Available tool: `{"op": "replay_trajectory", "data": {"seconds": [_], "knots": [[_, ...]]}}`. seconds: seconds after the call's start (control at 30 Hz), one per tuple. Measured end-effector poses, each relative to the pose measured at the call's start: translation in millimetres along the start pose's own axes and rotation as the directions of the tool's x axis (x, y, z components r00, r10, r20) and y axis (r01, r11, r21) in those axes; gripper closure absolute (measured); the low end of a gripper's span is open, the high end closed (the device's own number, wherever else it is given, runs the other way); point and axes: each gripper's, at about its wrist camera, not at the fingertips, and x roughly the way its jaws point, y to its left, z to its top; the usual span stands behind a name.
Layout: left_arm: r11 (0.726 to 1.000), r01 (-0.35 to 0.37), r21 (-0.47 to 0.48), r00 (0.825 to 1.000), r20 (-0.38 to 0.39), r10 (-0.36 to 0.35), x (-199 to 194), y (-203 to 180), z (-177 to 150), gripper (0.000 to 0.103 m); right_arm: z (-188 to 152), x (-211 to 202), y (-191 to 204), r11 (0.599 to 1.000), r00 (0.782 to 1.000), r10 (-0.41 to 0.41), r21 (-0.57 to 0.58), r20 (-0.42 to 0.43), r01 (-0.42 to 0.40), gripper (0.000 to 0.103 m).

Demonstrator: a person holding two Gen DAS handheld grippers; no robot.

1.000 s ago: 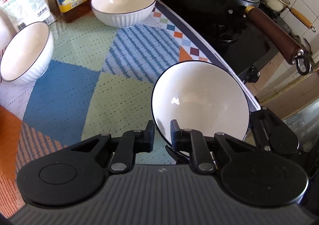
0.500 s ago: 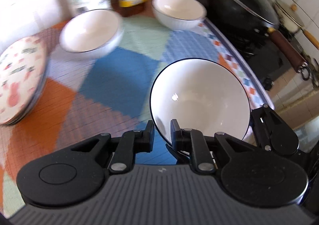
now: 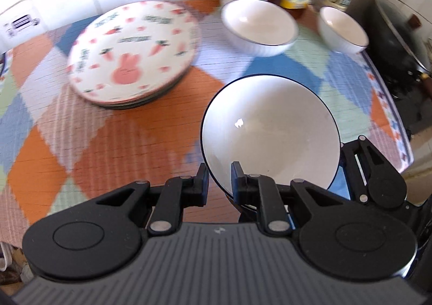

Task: Organize plates and bowls
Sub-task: 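Carry the bowl beside the plate stack, set it down, open the left gripper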

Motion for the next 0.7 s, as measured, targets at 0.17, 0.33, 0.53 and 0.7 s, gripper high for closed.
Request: {"op": "replay_trajectory", "data": {"seconds": [0.17, 0.33, 0.53, 0.7], "knots": [[0.999, -0.031, 0.010, 0.999, -0.037, 0.031, 4.5, 31.2, 3.4, 0.085, 11.7, 24.1, 28.5, 1.000, 1.000, 0.027, -0.007, 0.004, -0.027, 0.010], [1.000, 0.002, 0.007, 0.998, -0.055, -0.002, 14.5, 50.5, 7.0, 0.085, 10.7, 39.4, 39.8, 0.999, 1.000, 0.021, 0.035, -0.002, -0.021, 0.010], [0.999, 0.024, 0.039, 0.993, -0.117, -0.020, 34.9, 53.6, 12.2, 0.085, 5.6, 61.8, 48.1, 0.999, 0.999, -0.041, 0.034, -0.028, 0.042, 0.010], [0.997, 0.070, 0.019, 0.984, -0.166, -0.066, 49.6, 64.3, 11.4, 0.085, 4.4, 72.7, 50.5, 0.999, 0.995, -0.052, -0.005, -0.084, 0.051, 0.010]]}}
